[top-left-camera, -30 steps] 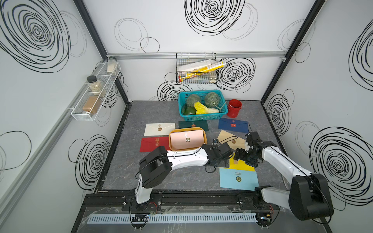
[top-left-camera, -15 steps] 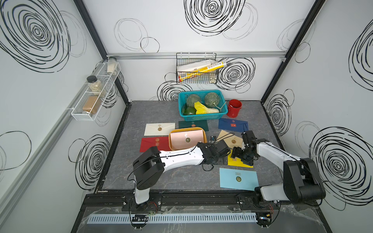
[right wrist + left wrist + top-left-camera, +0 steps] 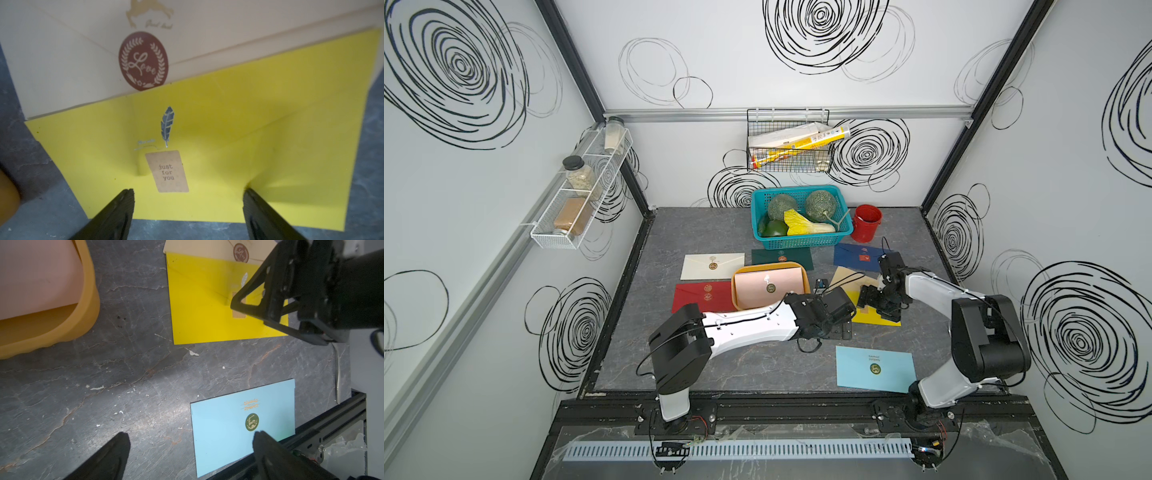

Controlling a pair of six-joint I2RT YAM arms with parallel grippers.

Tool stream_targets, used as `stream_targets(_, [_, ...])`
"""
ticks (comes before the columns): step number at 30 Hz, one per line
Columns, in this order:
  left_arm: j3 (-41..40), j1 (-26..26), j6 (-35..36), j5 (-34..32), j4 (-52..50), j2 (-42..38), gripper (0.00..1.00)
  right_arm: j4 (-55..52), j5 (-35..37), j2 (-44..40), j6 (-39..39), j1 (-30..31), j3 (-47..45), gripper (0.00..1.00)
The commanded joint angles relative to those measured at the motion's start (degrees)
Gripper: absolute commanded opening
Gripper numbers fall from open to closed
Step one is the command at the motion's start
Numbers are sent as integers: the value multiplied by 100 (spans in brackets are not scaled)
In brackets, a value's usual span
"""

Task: Put the sealed envelopes into the storage box
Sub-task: Move the envelope to the center of the board, then pick up the envelope from the center of the board.

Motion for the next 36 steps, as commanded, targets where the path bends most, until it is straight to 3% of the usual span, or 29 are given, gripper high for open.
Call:
stream_targets(1, [-53,-124,38,-24,44,-73,99,280,-28,239,-301,-57,-188,87])
stream_targets(9, [477,-772,-113,-95,-168,502,99,-462,-70,-347,-479,-57,846,96])
stream_targets(14, [161,-906,111,568,656,625,96,-879,151,-246,-527,-244,1462,97])
stream_targets(17, [417,-995,295,689,585,960,95,-866,15,-153,-424,-528,1676,97])
stream_targets(24, [1550,-1216,181,-225,-743,2013,97,-934,-12,10,-317,-805,2140,98])
stream_targets(36, [1944,-1051,-364,-778,-1502,2774,99,-871,-86,17,-360,-809,2154,97])
